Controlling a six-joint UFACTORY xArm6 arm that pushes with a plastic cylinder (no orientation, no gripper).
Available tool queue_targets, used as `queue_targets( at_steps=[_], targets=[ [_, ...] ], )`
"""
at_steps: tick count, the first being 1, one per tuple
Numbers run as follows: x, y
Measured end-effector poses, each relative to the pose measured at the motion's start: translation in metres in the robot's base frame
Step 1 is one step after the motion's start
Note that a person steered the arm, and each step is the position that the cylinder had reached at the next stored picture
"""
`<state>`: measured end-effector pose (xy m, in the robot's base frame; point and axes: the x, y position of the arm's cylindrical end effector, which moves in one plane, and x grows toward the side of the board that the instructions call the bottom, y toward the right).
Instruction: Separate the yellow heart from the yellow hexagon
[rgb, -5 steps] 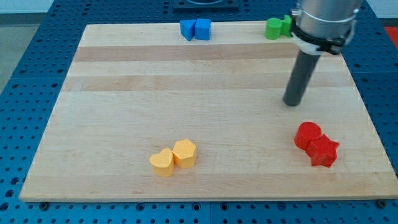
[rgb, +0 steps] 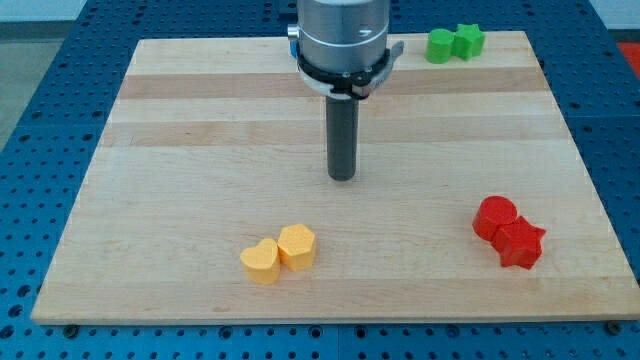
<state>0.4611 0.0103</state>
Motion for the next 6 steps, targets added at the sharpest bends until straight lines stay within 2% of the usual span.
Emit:
queue_targets(
  at_steps=[2, 4, 5, 6],
  targets=[
    [0.062, 0.016],
    [0.121, 0.007],
    [0.123, -0.043],
    [0.1, -0.127]
  ],
)
